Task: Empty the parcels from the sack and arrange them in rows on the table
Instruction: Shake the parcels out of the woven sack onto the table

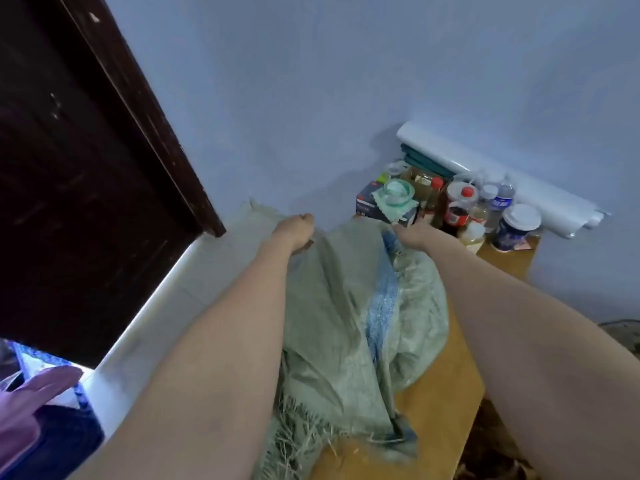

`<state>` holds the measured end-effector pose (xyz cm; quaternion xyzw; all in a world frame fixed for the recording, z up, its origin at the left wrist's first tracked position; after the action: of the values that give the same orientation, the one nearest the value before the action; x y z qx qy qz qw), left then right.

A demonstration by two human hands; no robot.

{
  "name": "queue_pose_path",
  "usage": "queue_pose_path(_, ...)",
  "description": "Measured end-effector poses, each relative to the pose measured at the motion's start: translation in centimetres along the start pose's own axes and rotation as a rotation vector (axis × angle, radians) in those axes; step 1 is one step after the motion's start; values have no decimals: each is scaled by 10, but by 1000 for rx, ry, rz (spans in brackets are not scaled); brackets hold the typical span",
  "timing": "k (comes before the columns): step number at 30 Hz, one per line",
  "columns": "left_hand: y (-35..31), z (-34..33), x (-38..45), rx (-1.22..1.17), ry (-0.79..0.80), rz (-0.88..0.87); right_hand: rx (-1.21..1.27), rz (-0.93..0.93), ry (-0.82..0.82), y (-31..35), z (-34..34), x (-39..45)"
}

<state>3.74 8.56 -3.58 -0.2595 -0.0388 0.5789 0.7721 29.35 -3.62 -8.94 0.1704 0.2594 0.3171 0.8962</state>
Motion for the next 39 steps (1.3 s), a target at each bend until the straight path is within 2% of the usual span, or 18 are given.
queue_pose_path(3,26,-25,15,-17,10,86,23,-124,12,-28,-16,15)
queue_pose_path(7,102,-80,89,22,40,162,110,-164,65,-39,-38,30)
queue_pose_path(9,120,-93,92,40,104,212,188,-210,92,-61,-61,70)
queue_pose_path(11,115,-89,73,-16,118,243,242,-257,87,-64,-69,74)
queue_pose_path(15,138,-127,79,-255,160,303,336,-186,162,-23,-73,34)
queue_pose_path(19,116,-131,32,-347,266,323,432,-171,280,-9,-99,16)
queue_pose_path(23,120,-142,7,-408,324,385,439,-163,269,-7,-107,7)
queue_pose_path(26,131,-147,-6,-480,347,436,325,-144,207,-8,-105,1)
queue_pose_path(28,152,-165,-3,-535,369,453,335,-127,254,1,-110,-17)
queue_pose_path(32,238,-230,21,-561,342,485,346,-151,344,0,-139,-35)
queue_pose_path(39,273,-215,-87,-582,368,588,298,-61,422,13,-165,-110)
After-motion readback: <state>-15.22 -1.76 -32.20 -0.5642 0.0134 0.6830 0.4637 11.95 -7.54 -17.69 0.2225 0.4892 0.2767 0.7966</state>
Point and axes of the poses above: each hand's wrist, its own x-axis towards the middle knuckle, its own z-axis out of the back of the hand, y = z × x, the point moved 10 cm from there along x, towards the middle knuckle, and after that the axes turned 8 degrees about -y, right-handed, at the moved point
